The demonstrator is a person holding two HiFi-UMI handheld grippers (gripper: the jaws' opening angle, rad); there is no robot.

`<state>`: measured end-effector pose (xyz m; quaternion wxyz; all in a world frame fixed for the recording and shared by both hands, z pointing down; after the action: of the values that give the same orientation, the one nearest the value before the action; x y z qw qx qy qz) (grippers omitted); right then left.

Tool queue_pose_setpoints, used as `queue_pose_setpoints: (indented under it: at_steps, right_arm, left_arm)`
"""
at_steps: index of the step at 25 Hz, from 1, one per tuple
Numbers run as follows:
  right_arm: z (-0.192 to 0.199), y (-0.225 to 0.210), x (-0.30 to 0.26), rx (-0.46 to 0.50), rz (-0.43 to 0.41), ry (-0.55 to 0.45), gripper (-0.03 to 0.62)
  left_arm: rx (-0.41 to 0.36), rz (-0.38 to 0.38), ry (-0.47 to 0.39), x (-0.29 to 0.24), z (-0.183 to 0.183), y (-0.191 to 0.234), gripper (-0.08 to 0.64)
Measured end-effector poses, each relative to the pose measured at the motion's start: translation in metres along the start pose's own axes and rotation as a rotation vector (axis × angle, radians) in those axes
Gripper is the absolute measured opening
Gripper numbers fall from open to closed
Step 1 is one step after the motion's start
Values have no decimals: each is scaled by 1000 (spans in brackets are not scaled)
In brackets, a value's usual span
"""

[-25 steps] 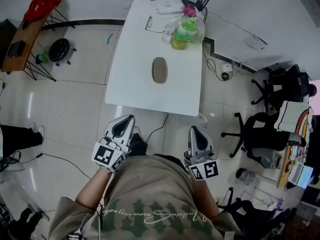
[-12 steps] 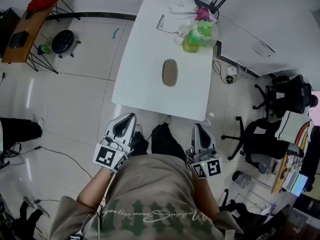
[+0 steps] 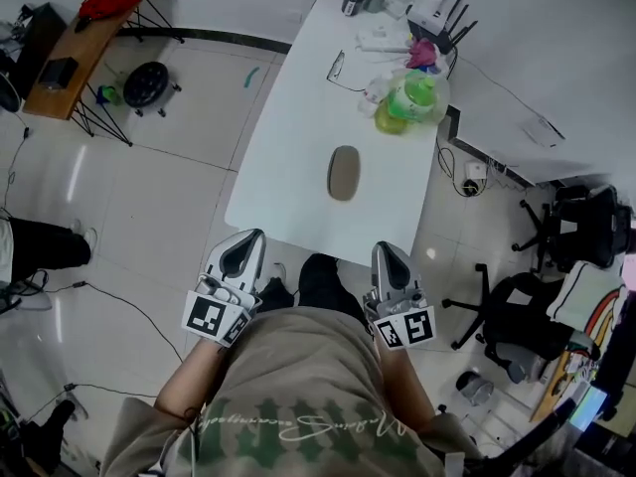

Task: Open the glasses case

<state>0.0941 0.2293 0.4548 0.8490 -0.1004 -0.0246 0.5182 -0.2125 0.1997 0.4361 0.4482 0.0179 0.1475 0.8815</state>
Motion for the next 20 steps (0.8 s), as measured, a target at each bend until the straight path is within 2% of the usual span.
queue_pose_setpoints:
  at_steps: [4, 9, 12, 16, 20]
  right_arm:
    - [-2, -34, -18, -24, -17, 8, 9]
    - [-7, -89, -37, -7, -49, 1, 9]
    - [-13, -121, -51, -3, -71, 1, 9]
    - [-13, -148, -69, -18, -79, 14, 8]
    - [-5, -149, -83, -87, -192, 77, 9]
  left_arm:
    - [-11, -54, -18, -43, -18, 9, 6]
    - [-22, 43, -11, -107, -26, -7, 6]
    - [-67, 17, 14, -140, -24, -16, 6]
    - [-57, 3, 27, -166, -24, -15, 6]
    - [-26, 40, 81, -181, -18, -3, 6]
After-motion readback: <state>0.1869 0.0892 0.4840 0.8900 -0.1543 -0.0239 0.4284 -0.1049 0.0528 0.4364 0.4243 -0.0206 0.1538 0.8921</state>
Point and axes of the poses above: the fingertips, and each gripper's own axes: x backward along the fingers, y to its left, z out of its underside, the point moved 9 cm from there along x, backward along the fingers, and after that the axes turned 1 degree about z, right-handed, at the moved point
